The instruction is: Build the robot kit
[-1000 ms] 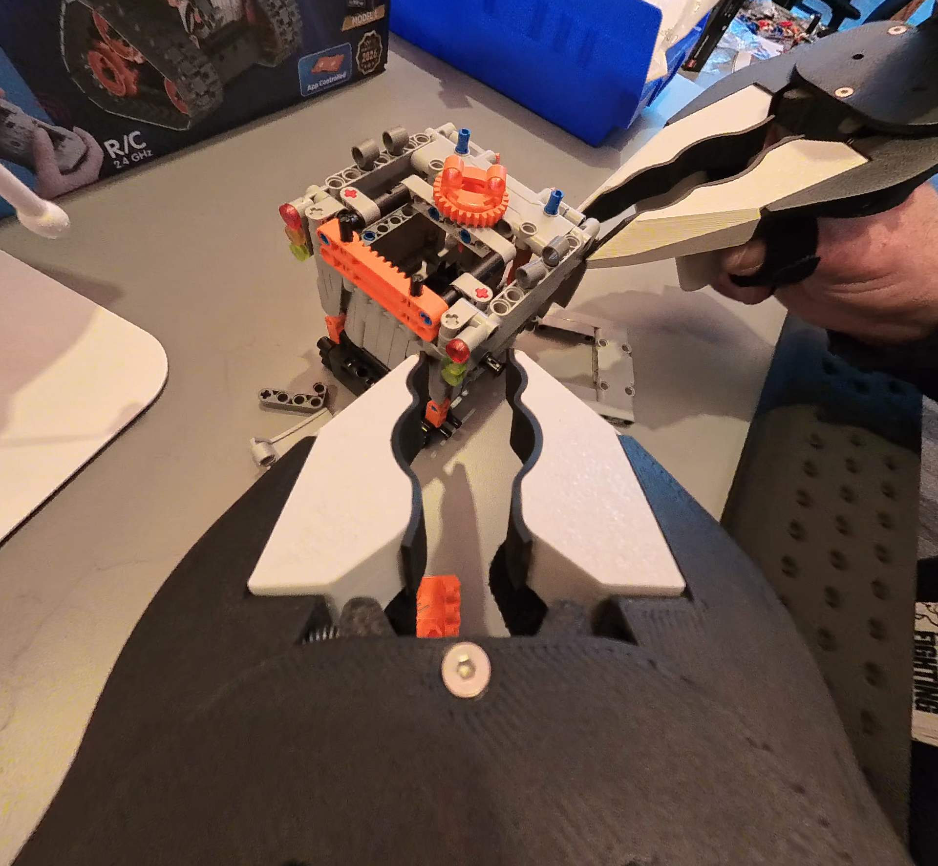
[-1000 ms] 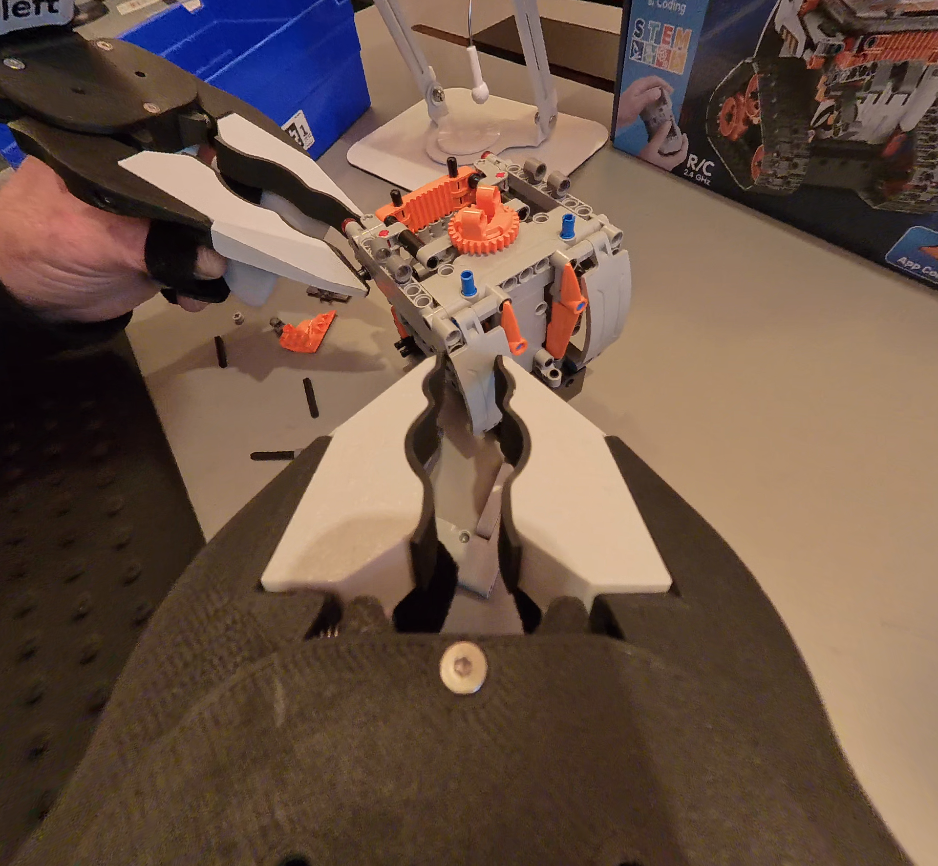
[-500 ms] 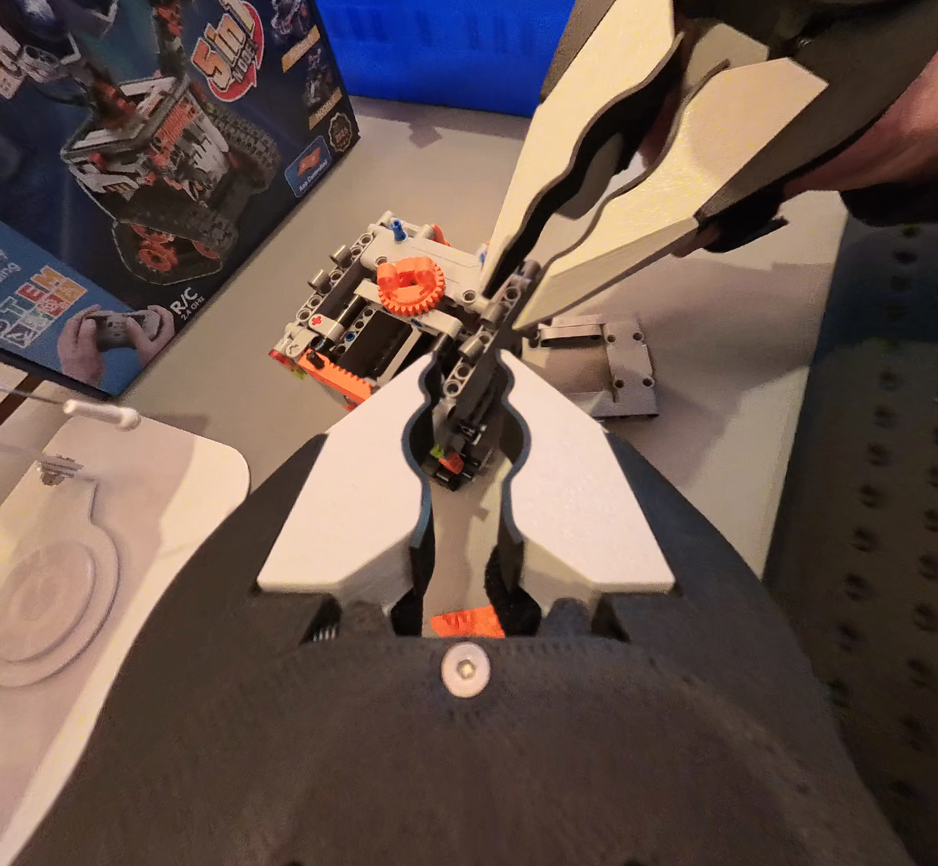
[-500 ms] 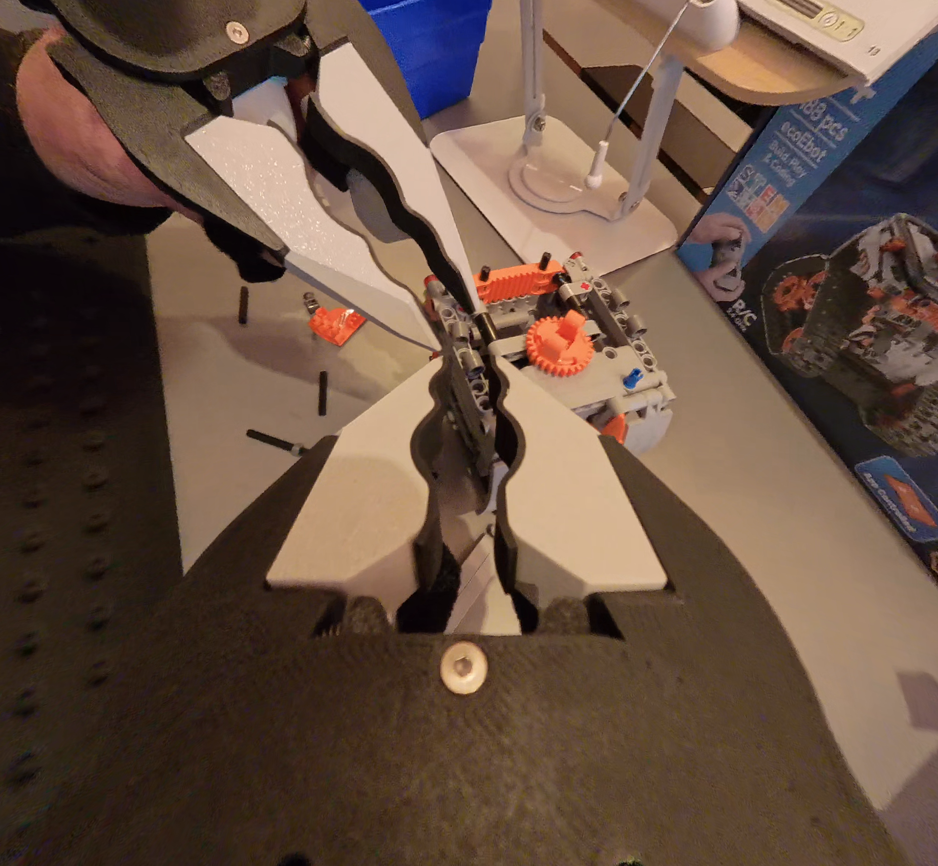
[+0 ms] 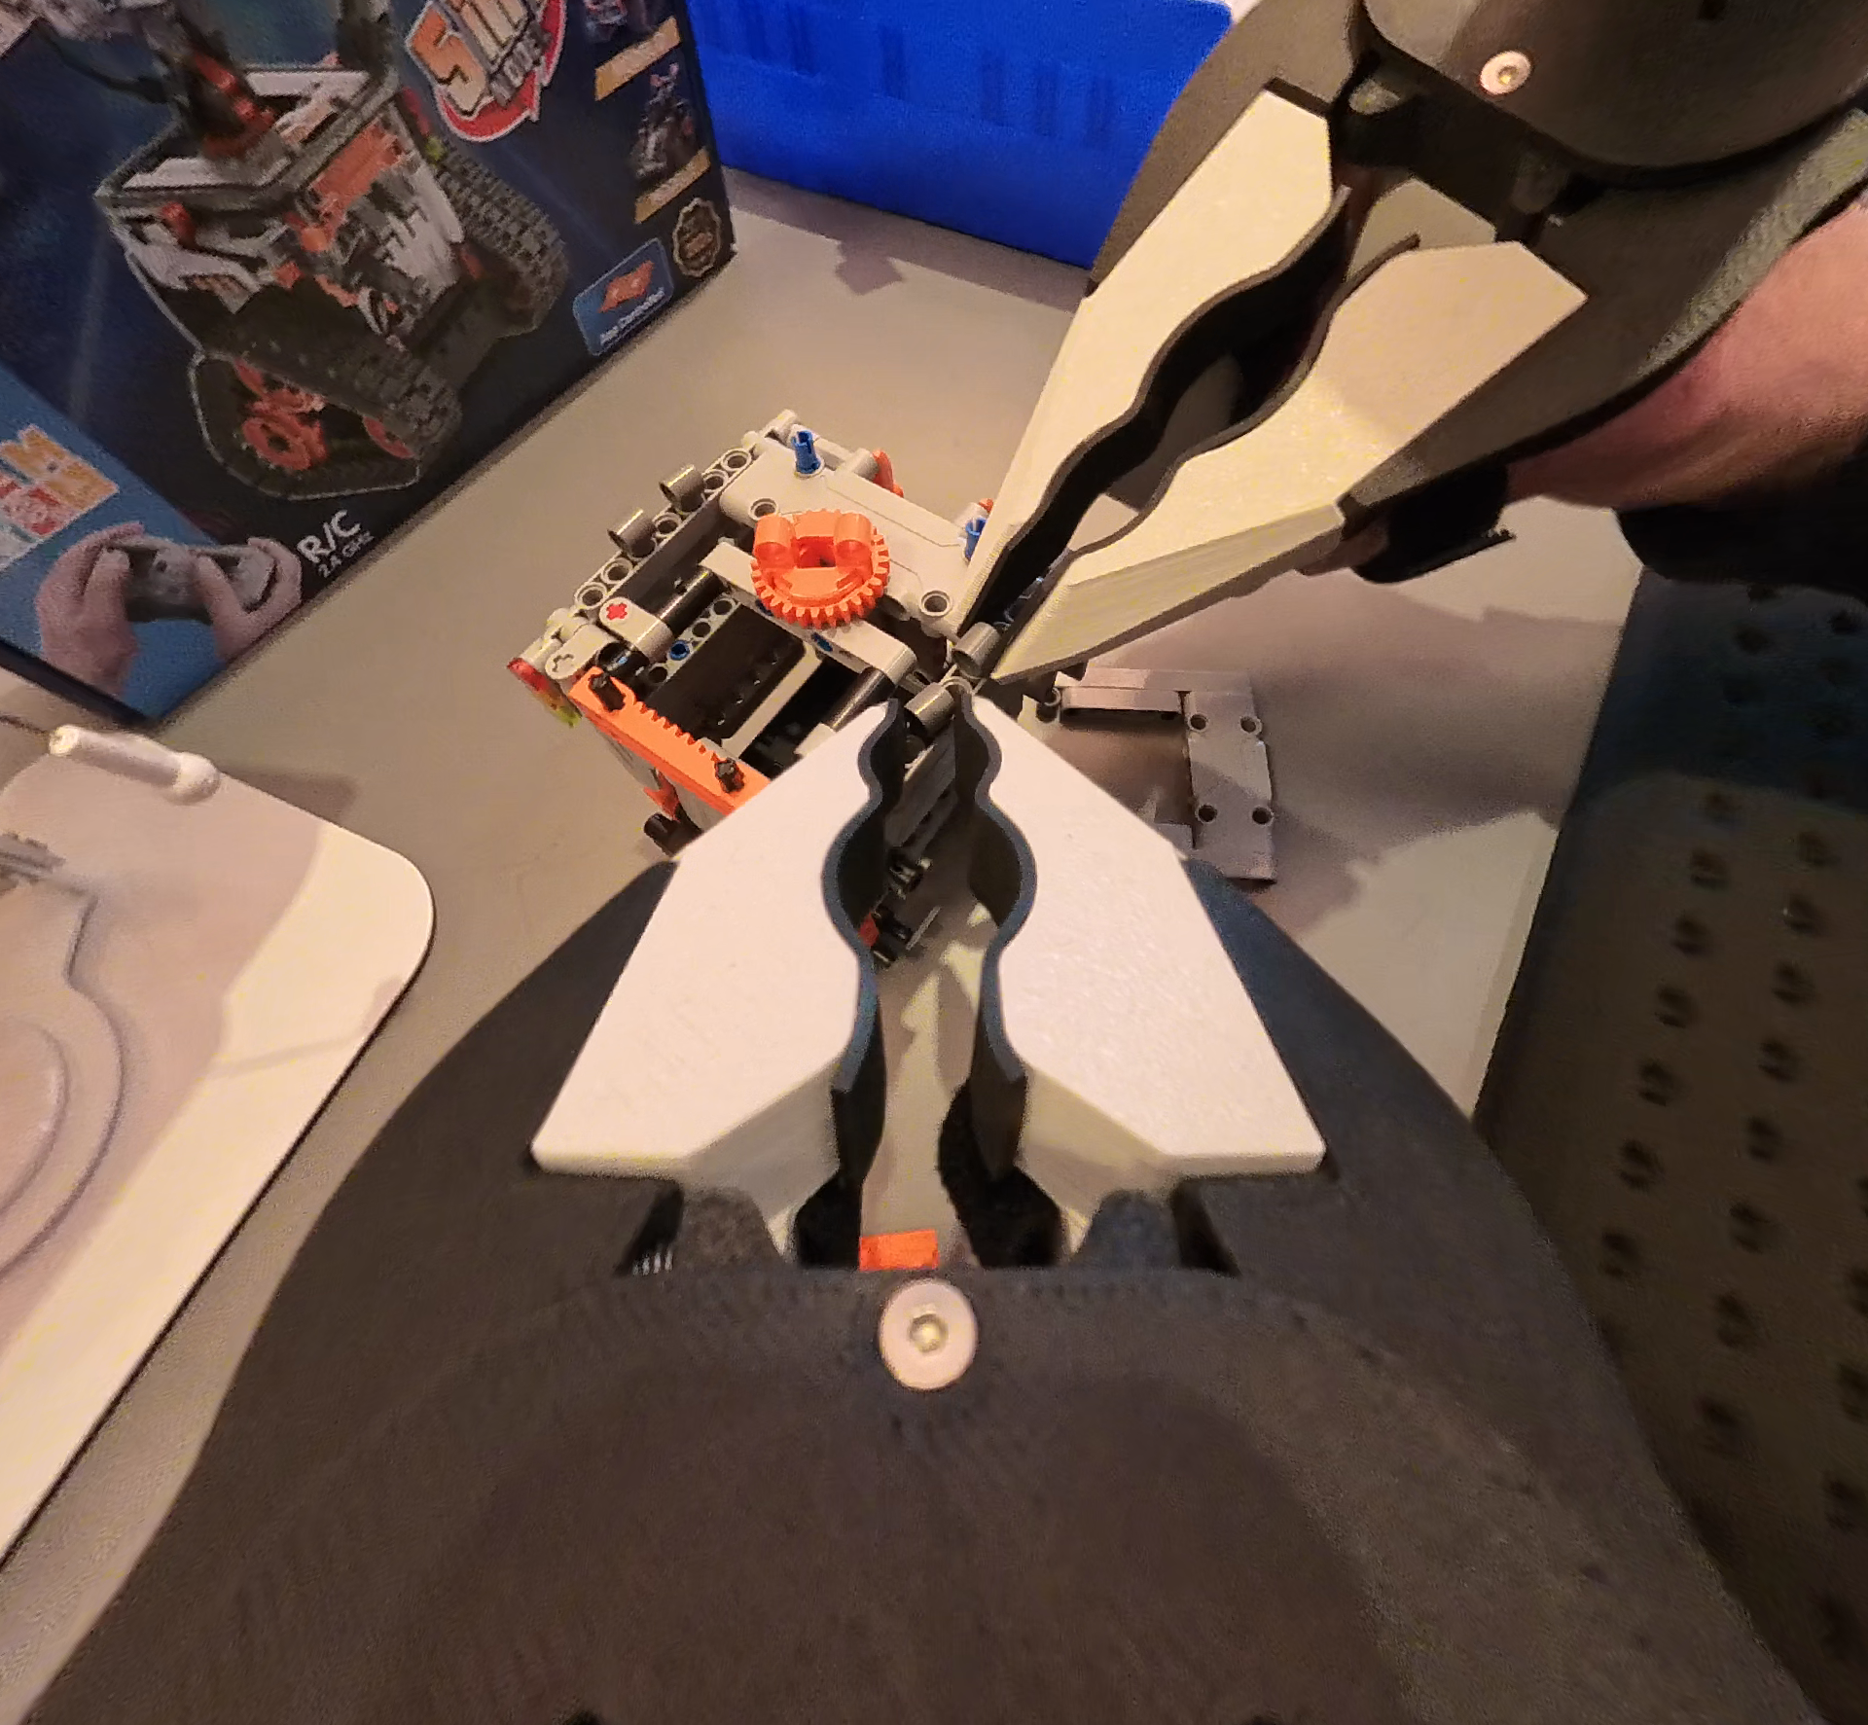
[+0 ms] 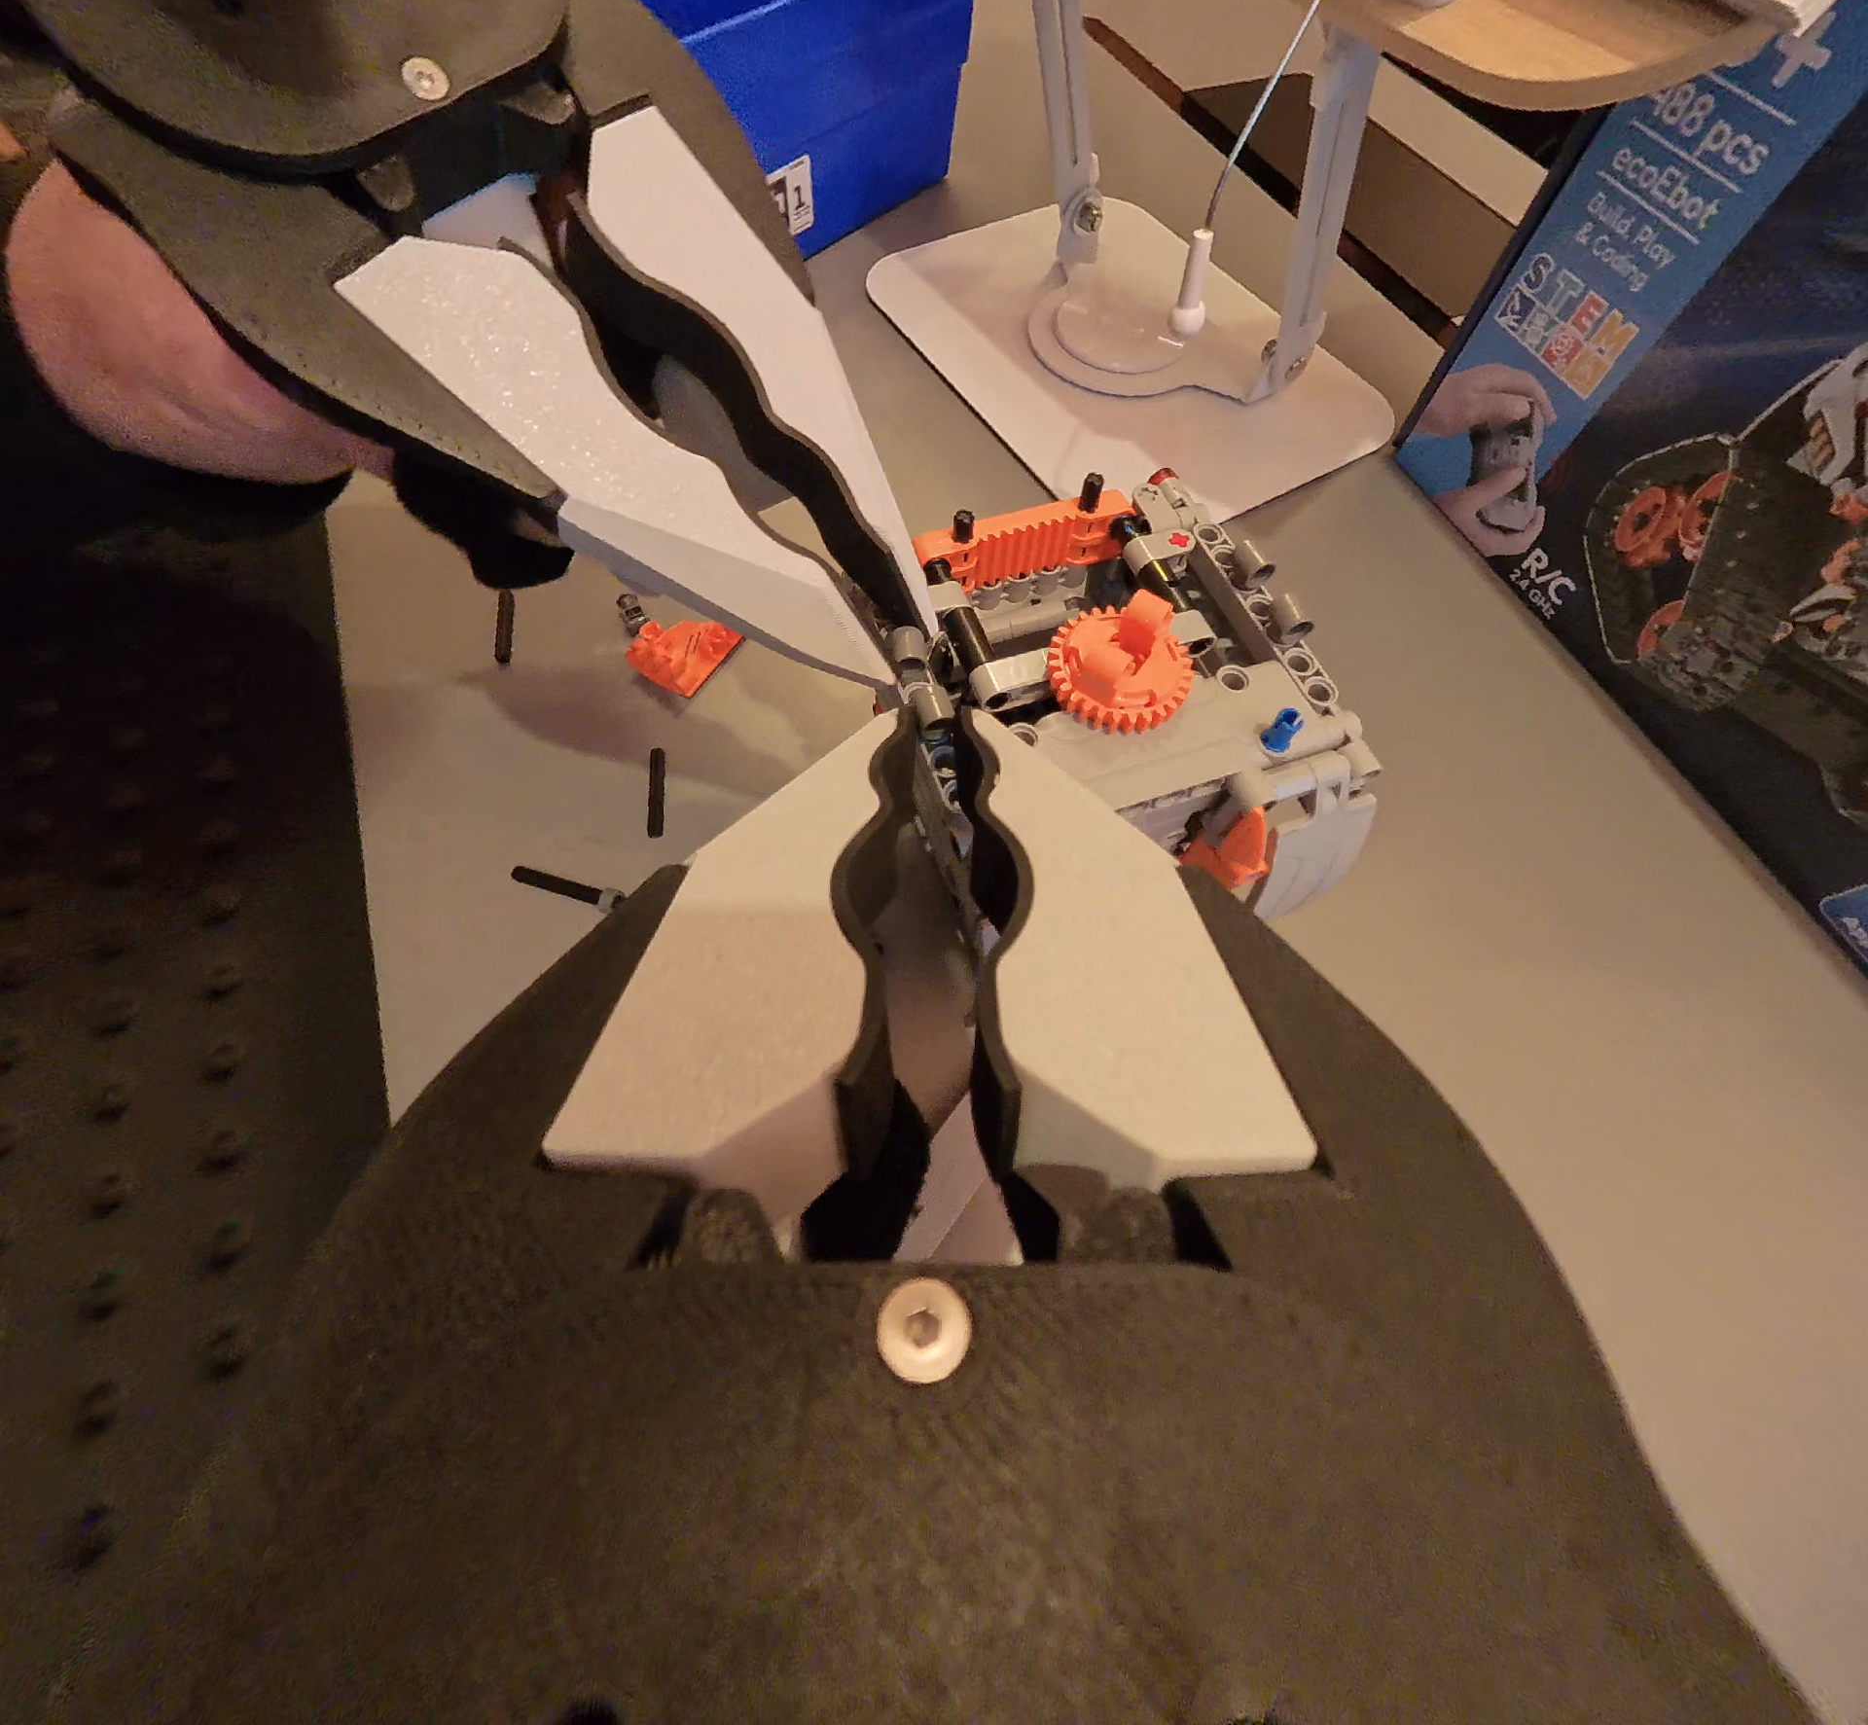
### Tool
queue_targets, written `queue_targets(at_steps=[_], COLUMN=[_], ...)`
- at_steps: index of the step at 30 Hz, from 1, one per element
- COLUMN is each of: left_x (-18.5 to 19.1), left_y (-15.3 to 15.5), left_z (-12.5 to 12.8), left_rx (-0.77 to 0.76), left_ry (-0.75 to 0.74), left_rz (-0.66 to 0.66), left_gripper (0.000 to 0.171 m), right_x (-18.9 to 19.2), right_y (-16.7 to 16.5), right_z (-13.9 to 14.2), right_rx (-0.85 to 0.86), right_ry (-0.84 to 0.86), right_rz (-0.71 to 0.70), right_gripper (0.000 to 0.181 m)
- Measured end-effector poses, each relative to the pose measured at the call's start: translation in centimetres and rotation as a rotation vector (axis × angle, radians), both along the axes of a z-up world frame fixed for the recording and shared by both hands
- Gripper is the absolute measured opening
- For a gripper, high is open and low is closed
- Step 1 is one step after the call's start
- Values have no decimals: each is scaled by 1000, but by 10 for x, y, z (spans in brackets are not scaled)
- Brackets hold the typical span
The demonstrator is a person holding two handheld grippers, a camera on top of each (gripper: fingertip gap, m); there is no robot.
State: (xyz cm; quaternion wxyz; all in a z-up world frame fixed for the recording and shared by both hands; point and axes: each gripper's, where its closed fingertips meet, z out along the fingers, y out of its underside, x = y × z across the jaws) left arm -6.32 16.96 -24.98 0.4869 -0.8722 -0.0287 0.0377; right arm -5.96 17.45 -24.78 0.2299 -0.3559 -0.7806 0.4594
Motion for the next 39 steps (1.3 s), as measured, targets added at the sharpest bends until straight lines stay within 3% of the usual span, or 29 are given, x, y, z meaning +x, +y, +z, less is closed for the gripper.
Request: queue_targets(at_steps=[8, 11, 13, 17, 22, 27, 31, 34, 39], left_x=[-3, -2, -5, -12, -23, -14, -14, -19, -29], left_y=[1, -1, -4, -17, -31, -30, -24, -21, -19], left_z=[0, 1, 6, 11, 4, -14, -21, -19, -16], left_rx=[11, 2, 34, 50, 61, 29, 14, 26, 22], left_ry=[9, -9, -31, -20, -127, -199, -176, -161, -141], left_rz=[140, 127, 140, 159, 153, 132, 147, 161, 157], left_gripper=[6, 7, 16, 23, 30, 39, 33, 25, 19], right_x=[-3, -2, -1, -10, -38, -65, -73, -72, -72], right_y=[1, 0, 4, 33, 68, 62, 50, 46, 53], right_z=[0, 0, 9, 35, 34, 19, -4, -4, -4], right_rx=[-1, -29, -38, -101, -191, -158, -143, -198, -222], right_ry=[-1, -18, 11, 59, -13, -98, -228, -274, -296], right_rz=[-54, -48, -46, -83, -97, -19, 73, 114, 72], right_gripper=[5, 5, 9, 20, 36, 28, 19, 7, 5])
